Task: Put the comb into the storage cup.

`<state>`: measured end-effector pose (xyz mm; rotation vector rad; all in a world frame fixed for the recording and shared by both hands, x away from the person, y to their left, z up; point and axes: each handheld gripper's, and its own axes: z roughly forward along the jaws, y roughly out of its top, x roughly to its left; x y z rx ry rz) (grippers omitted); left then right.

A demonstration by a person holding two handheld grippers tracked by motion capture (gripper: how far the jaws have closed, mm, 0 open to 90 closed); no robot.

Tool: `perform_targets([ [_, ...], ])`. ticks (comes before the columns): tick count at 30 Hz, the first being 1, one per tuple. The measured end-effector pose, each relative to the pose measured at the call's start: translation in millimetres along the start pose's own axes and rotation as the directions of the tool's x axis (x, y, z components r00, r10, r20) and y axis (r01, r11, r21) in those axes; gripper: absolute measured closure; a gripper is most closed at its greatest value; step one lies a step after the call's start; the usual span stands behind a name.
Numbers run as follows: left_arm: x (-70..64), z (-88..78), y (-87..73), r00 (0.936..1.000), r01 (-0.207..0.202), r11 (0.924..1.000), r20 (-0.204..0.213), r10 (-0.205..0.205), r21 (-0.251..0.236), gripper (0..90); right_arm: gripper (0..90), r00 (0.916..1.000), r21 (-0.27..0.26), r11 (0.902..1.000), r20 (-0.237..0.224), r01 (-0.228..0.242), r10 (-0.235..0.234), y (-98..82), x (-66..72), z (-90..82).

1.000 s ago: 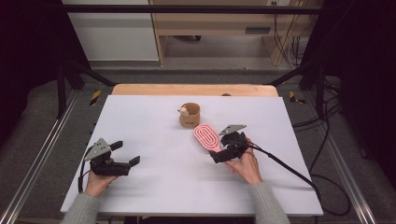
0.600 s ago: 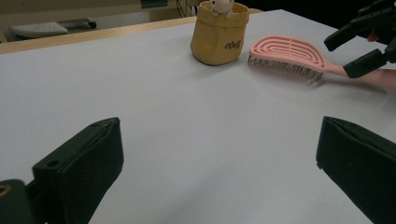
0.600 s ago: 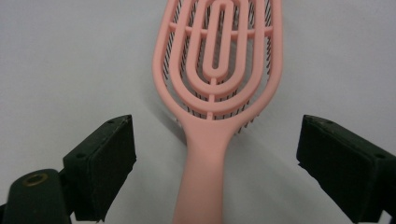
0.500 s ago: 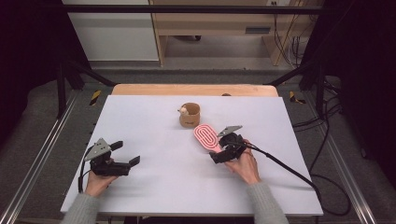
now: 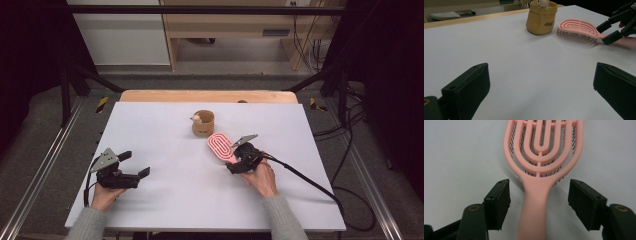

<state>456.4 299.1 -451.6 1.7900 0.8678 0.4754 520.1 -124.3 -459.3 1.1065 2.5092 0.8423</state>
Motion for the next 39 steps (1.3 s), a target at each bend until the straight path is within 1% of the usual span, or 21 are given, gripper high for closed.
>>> perform_targets([
  [2, 0.0, 0.0, 0.0, 1.0000, 0.000, 1.0000, 0.000, 0.000, 0.000, 0.7, 40.3, 1.0000, 0.007, 1.0000, 0.000, 0.003, -0.003, 0.1, -1.0, 0.8],
  [5, 0.0, 0.1, 0.0, 1.0000, 0.000, 1.0000, 0.000, 0.000, 0.000, 0.6, 42.2, 1.0000, 0.012, 0.9999, 0.001, -0.003, 0.003, 0.1, -0.9, 1.0],
  [6, 0.0, 0.2, -0.1, 1.0000, 0.000, 1.0000, 0.000, 0.000, 0.002, 0.7, 44.5, 1.0000, 0.021, 0.9998, -0.001, -0.007, 0.007, -0.1, -0.7, 1.9],
  [7, 0.0, 0.2, -0.1, 1.0000, 0.000, 1.0000, 0.000, 0.000, 0.002, 0.7, 45.1, 0.9999, 0.023, 0.9997, -0.002, -0.012, 0.012, -0.3, -0.5, 2.5],
  [8, 0.0, 0.0, 0.0, 1.0000, 0.000, 1.0000, 0.000, 0.000, 0.000, 0.7, 45.1, 0.9999, 0.023, 0.9997, -0.002, -0.012, 0.012, -0.3, -0.5, 2.5],
  [9, 0.3, -0.2, 0.0, 1.0000, 0.004, 1.0000, 0.001, -0.004, -0.003, 0.7, 47.5, 1.0000, 0.031, 0.9995, -0.005, -0.006, 0.006, -0.3, -1.1, 3.8],
  [12, 0.6, -0.2, -0.1, 1.0000, 0.004, 1.0000, 0.000, -0.004, -0.002, 0.7, 49.5, 0.9999, 0.035, 0.9993, -0.008, -0.011, 0.011, -0.3, -1.2, 4.5],
  [13, 0.6, -0.2, -0.1, 1.0000, 0.004, 1.0000, 0.000, -0.004, -0.002, 0.7, 51.3, 0.9998, 0.036, 0.9991, -0.004, -0.021, 0.022, -0.3, -1.0, 5.1],
  [16, 0.5, -0.1, 0.0, 1.0000, 0.003, 1.0000, 0.000, -0.003, -0.002, 0.7, 53.4, 0.9998, 0.037, 0.9991, -0.006, -0.021, 0.021, -0.1, -1.6, 5.3],
  [17, 0.4, -0.1, 0.0, 1.0000, 0.003, 1.0000, 0.001, -0.003, -0.002, 0.7, 54.4, 0.9996, 0.038, 0.9989, -0.006, -0.028, 0.028, -0.1, -1.3, 5.2],
  [18, 0.4, -0.1, 0.0, 1.0000, 0.004, 1.0000, 0.001, -0.004, -0.002, 0.7, 56.1, 0.9997, 0.039, 0.9990, -0.010, -0.024, 0.024, 0.1, -1.9, 5.2],
  [20, 0.4, 0.0, -0.1, 1.0000, 0.002, 1.0000, 0.000, -0.002, -0.001, 0.7, 56.6, 0.9997, 0.041, 0.9989, -0.009, -0.024, 0.024, 0.2, -2.3, 5.2],
  [22, 0.4, -0.1, 0.0, 1.0000, 0.002, 1.0000, 0.000, -0.002, -0.002, 0.7, 60.3, 0.9997, 0.042, 0.9988, -0.010, -0.024, 0.024, 0.3, -2.7, 5.1],
  [28, 0.3, -0.2, 0.1, 1.0000, 0.002, 1.0000, 0.000, -0.002, -0.002, 0.7, 63.2, 0.9996, 0.042, 0.9988, -0.012, -0.025, 0.025, 0.6, -2.6, 4.3],
  [29, 0.4, -0.1, 0.0, 1.0000, 0.003, 1.0000, 0.000, -0.003, -0.002, 0.6, 65.5, 0.9995, 0.042, 0.9988, -0.014, -0.027, 0.027, 0.6, -2.8, 4.3],
  [39, 0.3, -0.5, 0.2, 1.0000, 0.004, 1.0000, 0.000, -0.004, -0.004, 0.7, 66.8, 0.9993, 0.045, 0.9984, -0.015, -0.033, 0.033, 0.6, -2.3, 4.2],
])
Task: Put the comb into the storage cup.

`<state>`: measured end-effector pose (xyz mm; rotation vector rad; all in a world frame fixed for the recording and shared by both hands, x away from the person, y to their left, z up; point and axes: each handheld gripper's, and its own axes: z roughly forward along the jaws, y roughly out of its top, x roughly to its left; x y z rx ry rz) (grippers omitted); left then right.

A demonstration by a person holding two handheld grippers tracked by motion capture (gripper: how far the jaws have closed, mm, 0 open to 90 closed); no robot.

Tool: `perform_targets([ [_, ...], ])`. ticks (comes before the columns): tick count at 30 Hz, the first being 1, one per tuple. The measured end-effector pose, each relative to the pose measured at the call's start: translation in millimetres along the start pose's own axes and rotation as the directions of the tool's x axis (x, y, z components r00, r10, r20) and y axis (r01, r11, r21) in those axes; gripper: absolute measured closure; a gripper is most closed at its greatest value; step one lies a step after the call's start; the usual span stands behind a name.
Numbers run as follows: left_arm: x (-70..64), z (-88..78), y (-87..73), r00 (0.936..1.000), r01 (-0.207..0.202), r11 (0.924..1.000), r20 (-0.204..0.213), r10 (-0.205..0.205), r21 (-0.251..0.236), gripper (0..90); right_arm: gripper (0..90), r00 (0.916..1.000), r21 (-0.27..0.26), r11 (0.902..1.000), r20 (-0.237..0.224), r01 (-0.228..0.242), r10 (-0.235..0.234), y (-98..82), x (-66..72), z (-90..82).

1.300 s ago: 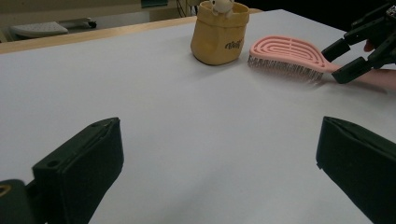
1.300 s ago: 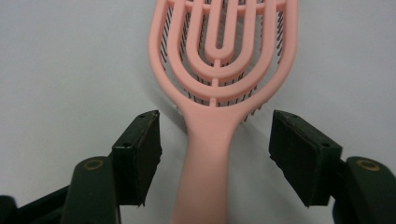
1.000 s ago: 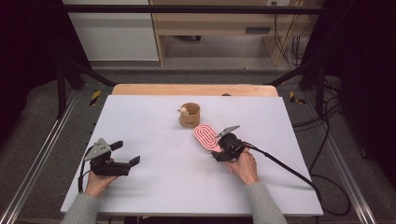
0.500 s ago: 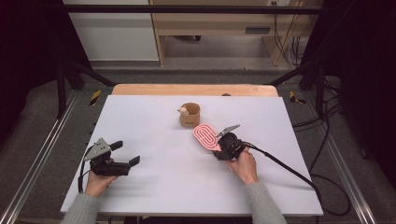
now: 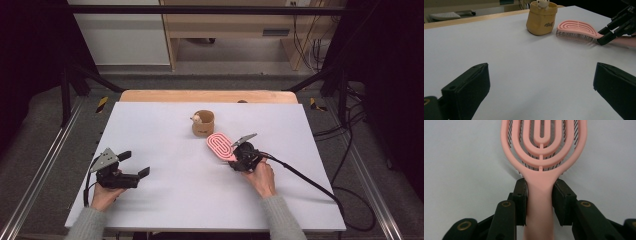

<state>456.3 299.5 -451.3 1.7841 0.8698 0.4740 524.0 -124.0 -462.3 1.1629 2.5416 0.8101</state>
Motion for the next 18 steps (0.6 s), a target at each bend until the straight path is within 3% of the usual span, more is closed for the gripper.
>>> perform_targets([
  [18, 0.2, -0.3, 0.1, 1.0000, 0.003, 1.0000, 0.001, -0.003, -0.002, 0.6, 69.8, 0.9996, 0.012, 0.9996, -0.005, -0.027, 0.027, -0.2, 1.3, -0.4],
])
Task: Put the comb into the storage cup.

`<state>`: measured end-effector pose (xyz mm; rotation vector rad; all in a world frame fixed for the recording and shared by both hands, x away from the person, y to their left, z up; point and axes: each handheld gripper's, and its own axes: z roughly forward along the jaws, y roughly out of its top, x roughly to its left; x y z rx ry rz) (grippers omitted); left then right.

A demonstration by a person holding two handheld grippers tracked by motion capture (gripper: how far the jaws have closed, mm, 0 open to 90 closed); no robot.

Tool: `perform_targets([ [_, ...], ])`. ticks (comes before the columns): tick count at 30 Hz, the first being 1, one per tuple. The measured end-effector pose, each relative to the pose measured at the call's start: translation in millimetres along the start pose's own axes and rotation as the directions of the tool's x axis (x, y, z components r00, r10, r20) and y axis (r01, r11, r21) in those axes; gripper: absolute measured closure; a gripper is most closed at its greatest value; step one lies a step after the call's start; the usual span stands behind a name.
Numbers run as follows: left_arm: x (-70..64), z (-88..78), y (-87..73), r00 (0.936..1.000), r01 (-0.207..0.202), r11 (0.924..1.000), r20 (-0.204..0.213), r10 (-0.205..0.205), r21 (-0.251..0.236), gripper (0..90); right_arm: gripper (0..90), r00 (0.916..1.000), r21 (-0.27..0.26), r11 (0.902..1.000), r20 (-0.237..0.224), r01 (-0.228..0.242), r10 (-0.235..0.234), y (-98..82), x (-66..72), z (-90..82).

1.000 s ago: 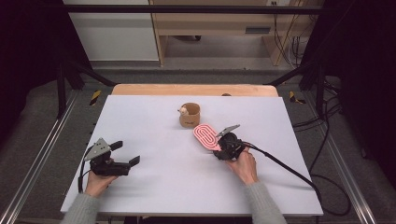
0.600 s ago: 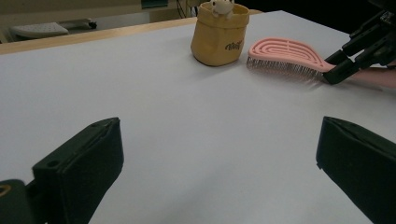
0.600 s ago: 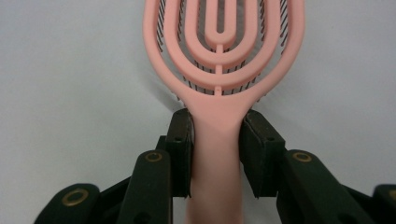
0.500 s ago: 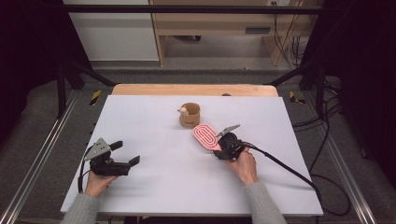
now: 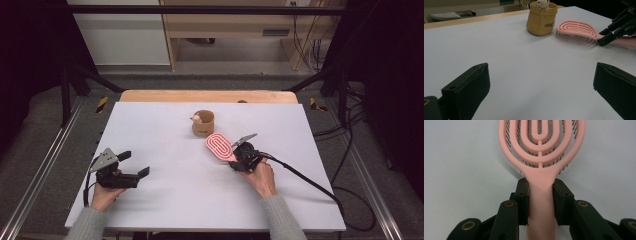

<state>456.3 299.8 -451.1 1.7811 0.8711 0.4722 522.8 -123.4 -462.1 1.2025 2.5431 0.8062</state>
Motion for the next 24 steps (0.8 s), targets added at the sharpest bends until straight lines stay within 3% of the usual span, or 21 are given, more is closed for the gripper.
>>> perform_targets([
  [13, 0.2, -0.4, 0.1, 1.0000, 0.003, 1.0000, 0.000, -0.003, -0.001, 0.7, 69.9, 0.9999, -0.016, 0.9999, -0.015, 0.000, 0.000, 0.6, 0.8, -7.9],
  [24, 0.0, -1.2, 0.8, 1.0000, 0.008, 1.0000, -0.002, -0.008, -0.003, 0.6, 70.0, 0.9994, -0.072, 0.9974, -0.034, 0.004, -0.006, -0.2, 4.8, -22.5],
])
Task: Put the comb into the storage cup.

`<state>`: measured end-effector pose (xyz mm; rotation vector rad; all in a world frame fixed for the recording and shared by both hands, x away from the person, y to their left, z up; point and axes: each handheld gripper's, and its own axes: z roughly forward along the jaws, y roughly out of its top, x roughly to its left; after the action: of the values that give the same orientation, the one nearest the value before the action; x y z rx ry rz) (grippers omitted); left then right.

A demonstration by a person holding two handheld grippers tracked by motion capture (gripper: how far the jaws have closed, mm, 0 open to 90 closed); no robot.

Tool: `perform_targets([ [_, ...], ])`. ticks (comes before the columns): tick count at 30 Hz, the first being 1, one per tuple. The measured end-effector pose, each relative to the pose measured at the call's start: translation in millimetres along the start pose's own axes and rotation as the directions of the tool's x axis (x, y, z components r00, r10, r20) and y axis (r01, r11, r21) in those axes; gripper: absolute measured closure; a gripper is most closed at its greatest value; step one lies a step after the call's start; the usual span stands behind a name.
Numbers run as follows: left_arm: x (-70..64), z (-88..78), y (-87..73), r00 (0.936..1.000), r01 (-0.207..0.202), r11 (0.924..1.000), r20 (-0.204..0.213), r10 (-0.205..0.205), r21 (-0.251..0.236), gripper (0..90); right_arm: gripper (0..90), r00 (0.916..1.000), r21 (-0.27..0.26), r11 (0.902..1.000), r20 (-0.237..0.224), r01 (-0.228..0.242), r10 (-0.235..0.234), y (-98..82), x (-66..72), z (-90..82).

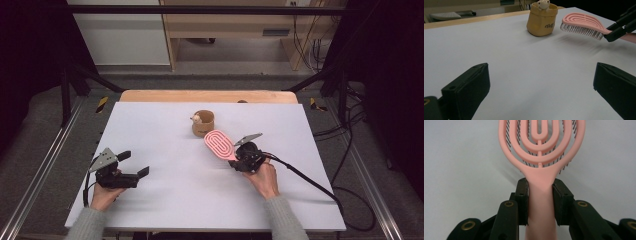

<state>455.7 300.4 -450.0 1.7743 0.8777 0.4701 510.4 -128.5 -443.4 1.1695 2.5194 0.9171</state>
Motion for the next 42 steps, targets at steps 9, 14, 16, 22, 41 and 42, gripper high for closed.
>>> perform_targets([
  [9, -0.3, -0.4, 0.7, 1.0000, 0.003, 1.0000, 0.000, -0.003, -0.004, 0.6, 70.0, 0.9998, -0.027, 0.9996, -0.016, 0.007, -0.007, 0.1, 1.7, -9.5],
  [14, -0.8, -0.5, 1.2, 1.0000, 0.006, 1.0000, 0.001, -0.006, -0.005, 0.7, 70.0, 0.9996, -0.049, 0.9988, -0.026, 0.005, -0.006, 0.5, 2.8, -14.9],
  [16, -1.4, -0.3, 1.4, 1.0000, 0.009, 0.9999, 0.001, -0.009, -0.007, 0.7, 70.0, 0.9994, -0.061, 0.9981, -0.034, 0.007, -0.009, 0.6, 3.2, -17.4],
  [22, -5.1, 0.5, 3.2, 1.0000, 0.003, 1.0000, 0.009, -0.003, -0.009, 0.7, 70.0, 0.9988, -0.099, 0.9949, -0.045, 0.014, -0.019, 0.9, 4.4, -24.6],
  [41, -9.8, 0.6, 7.3, 0.9999, 0.014, 0.9997, 0.011, -0.013, -0.021, 0.7, 70.0, 0.9959, -0.178, 0.9826, -0.062, 0.054, -0.066, 5.5, 18.1, -36.5],
  [42, -9.8, 0.6, 7.3, 0.9999, 0.014, 0.9997, 0.011, -0.013, -0.021, 0.7, 70.0, 0.9959, -0.178, 0.9826, -0.062, 0.054, -0.066, 5.5, 18.1, -36.5],
])
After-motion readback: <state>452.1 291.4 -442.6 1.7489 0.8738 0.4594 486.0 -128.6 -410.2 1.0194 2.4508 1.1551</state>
